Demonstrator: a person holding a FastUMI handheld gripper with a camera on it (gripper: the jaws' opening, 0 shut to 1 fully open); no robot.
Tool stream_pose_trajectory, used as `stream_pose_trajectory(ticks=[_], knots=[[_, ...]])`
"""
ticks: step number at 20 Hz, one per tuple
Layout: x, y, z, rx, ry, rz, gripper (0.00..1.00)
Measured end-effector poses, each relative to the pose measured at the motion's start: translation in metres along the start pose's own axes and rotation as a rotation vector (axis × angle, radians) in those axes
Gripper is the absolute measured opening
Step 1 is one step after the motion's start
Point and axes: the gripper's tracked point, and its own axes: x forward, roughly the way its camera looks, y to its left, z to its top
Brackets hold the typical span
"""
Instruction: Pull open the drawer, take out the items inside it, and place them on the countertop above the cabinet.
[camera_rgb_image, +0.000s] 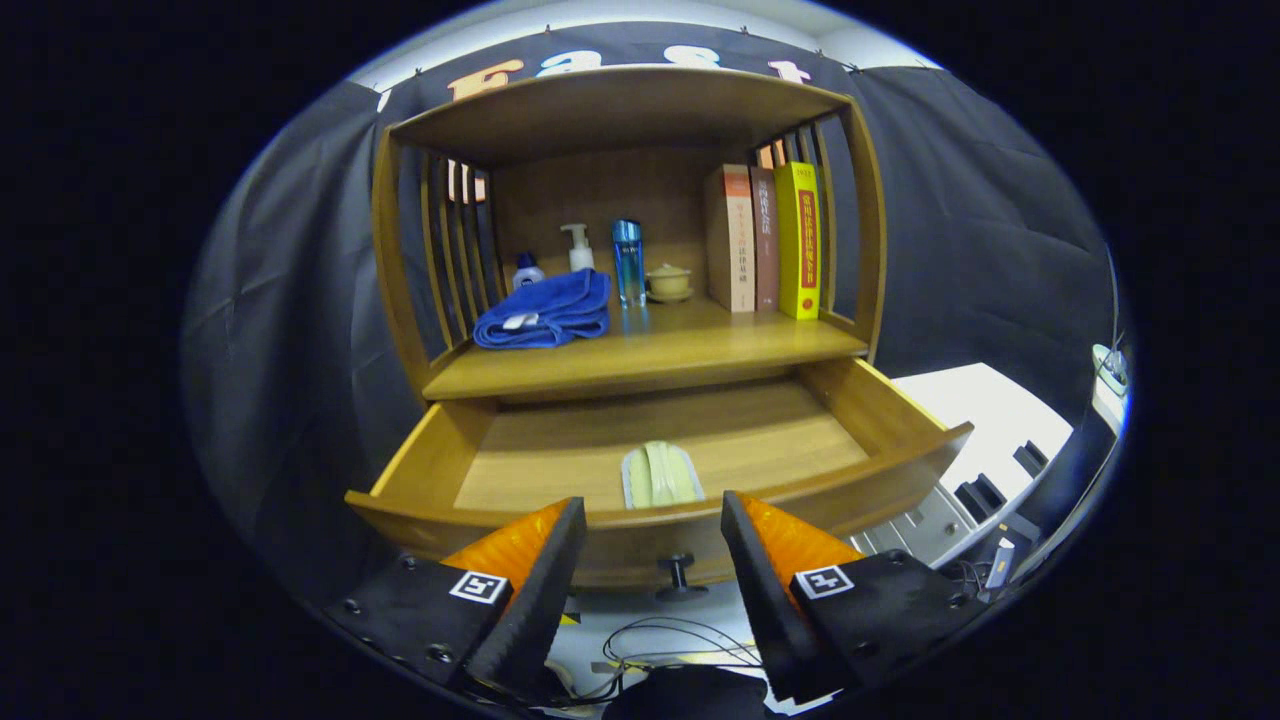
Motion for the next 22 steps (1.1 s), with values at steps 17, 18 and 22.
stream_pose_trajectory(ticks=[17,18,22], knots=[[0.158,-0.003,-0.044,-0.133,0.313,-0.002,0.9],[0.16,-0.004,-0.052,-0.13,0.339,-0.008,0.9],[0.168,-0.009,-0.075,-0.097,0.419,-0.03,0.9]])
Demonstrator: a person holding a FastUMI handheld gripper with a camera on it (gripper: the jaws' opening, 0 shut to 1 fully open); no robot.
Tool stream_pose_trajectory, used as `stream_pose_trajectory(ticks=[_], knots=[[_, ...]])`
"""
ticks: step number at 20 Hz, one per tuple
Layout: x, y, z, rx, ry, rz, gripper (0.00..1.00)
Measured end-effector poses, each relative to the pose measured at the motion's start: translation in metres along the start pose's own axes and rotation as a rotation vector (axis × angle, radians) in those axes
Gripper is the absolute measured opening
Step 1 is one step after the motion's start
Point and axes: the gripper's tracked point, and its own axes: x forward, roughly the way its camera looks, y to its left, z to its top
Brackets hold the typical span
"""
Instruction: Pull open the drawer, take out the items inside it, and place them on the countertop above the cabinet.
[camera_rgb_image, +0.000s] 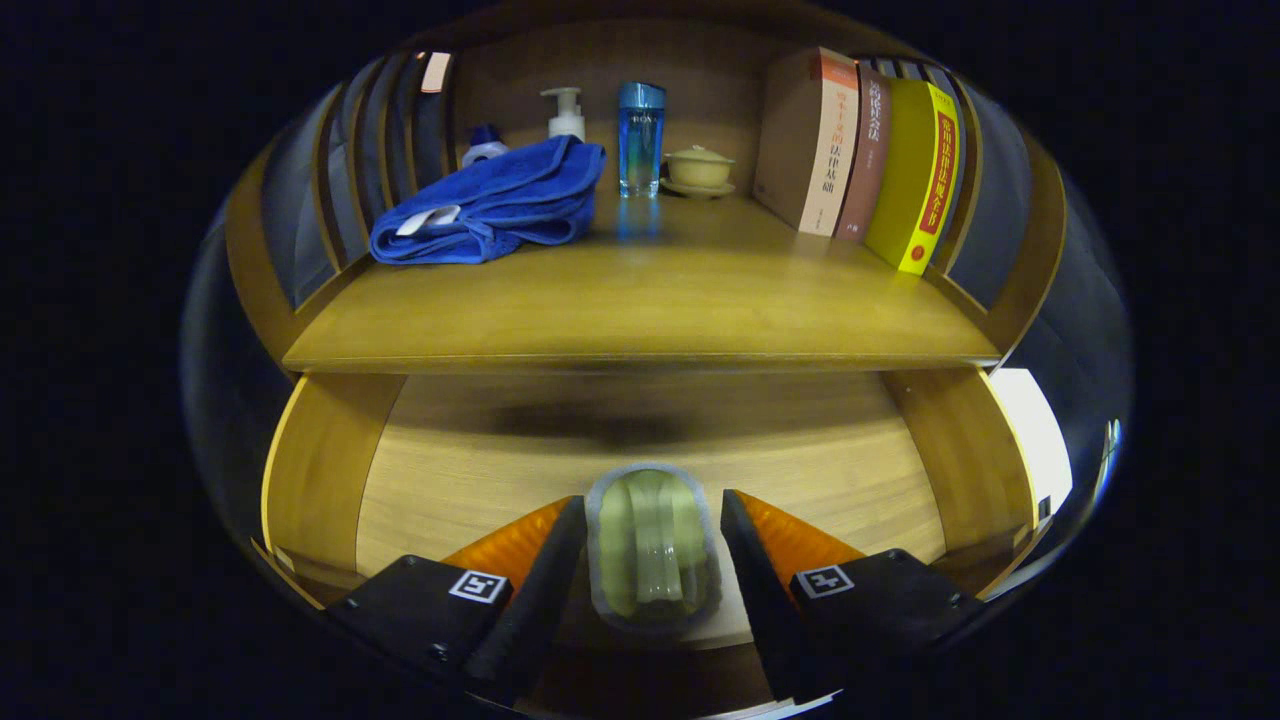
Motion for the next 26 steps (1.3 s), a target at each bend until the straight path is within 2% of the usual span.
stream_pose_trajectory(ticks=[5,8,10,19,26], knots=[[0.011,-0.004,-0.018,0.059,0.067,-0.008,0.69],[0.009,-0.007,-0.015,0.096,0.06,-0.01,0.28],[-0.002,-0.007,-0.004,0.085,0.029,-0.013,0.25],[-0.062,0.003,0.067,0.03,-0.081,0.028,0.25],[-0.08,-0.001,0.128,0.013,-0.125,0.03,0.25]])
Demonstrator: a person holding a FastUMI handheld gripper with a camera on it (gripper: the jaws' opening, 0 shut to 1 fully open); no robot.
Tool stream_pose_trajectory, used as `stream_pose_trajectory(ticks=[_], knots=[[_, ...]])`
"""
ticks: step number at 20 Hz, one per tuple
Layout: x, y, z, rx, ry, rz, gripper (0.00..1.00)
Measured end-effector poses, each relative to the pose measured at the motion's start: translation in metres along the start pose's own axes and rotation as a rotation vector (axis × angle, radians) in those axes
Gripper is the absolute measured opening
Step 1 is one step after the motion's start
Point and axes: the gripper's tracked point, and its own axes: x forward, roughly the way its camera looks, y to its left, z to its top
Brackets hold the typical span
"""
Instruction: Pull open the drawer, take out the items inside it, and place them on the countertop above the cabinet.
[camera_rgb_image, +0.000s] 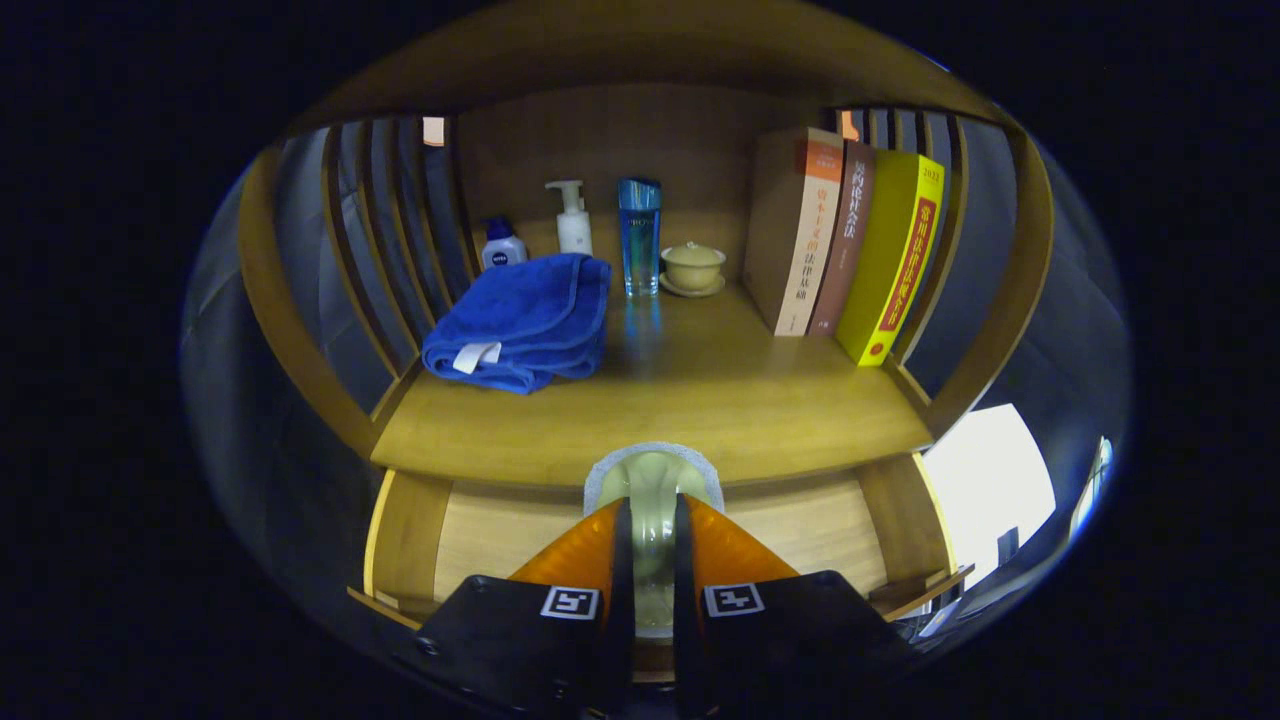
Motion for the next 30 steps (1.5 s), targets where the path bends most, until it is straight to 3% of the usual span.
stream_pose_trajectory(ticks=[15,23,28,30], knots=[[0.099,-0.024,0.066,0.031,0.034,-0.036,0.25],[0.145,-0.015,0.055,0.018,0.107,-0.017,0.25],[0.145,-0.017,0.06,-0.002,0.09,-0.035,0.31],[0.14,-0.019,0.071,0.001,0.044,-0.051,0.43]])
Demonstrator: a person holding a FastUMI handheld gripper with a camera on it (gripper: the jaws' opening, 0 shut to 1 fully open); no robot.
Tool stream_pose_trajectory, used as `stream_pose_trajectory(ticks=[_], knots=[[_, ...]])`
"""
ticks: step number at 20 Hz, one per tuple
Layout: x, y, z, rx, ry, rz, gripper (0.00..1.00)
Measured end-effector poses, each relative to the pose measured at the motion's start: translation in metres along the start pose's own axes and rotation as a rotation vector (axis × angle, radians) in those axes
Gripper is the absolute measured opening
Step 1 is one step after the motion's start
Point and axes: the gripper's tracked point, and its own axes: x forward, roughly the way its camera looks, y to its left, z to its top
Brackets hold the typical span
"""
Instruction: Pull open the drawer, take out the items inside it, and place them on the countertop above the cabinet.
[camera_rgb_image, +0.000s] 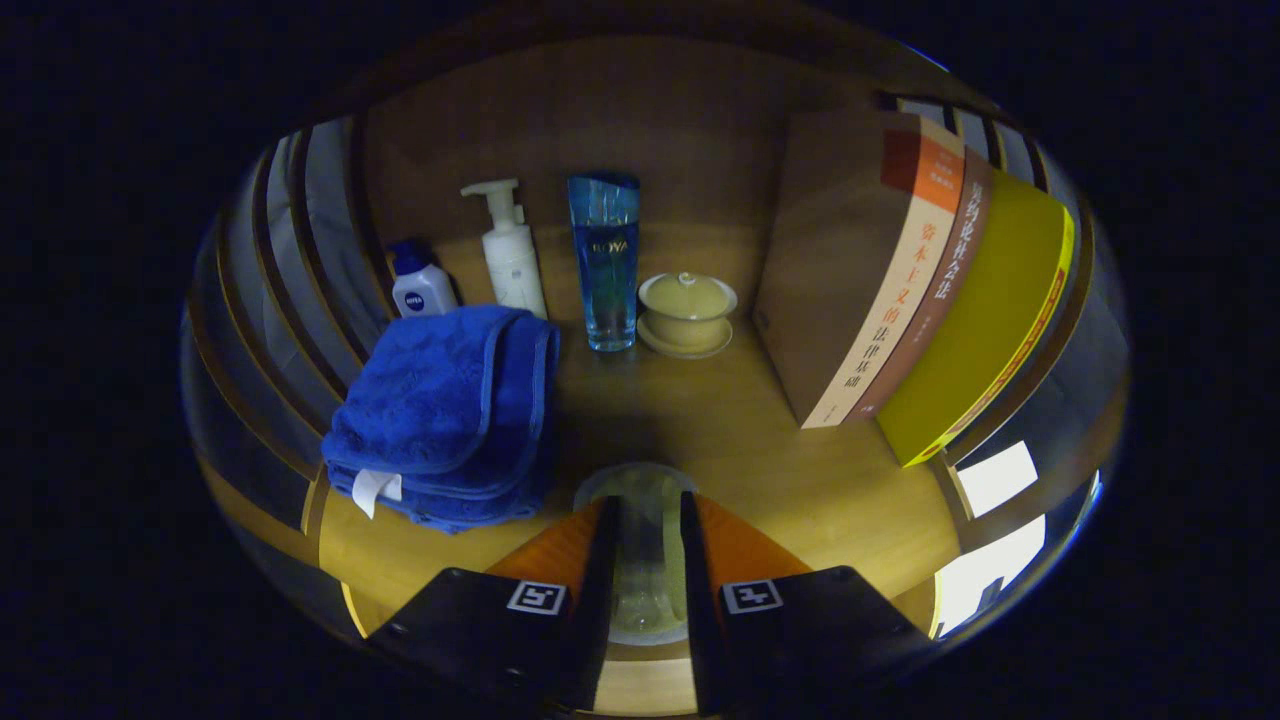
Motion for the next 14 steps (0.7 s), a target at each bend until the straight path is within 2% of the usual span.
stream_pose_trajectory(ticks=[5,8,14], knots=[[-0.023,-0.01,0.022,0.038,-0.122,-0.044,0.78],[-0.048,-0.007,0.031,0.048,-0.199,-0.038,0.99],[-0.117,0.003,0.037,-0.018,-0.367,-0.041,0.99]])
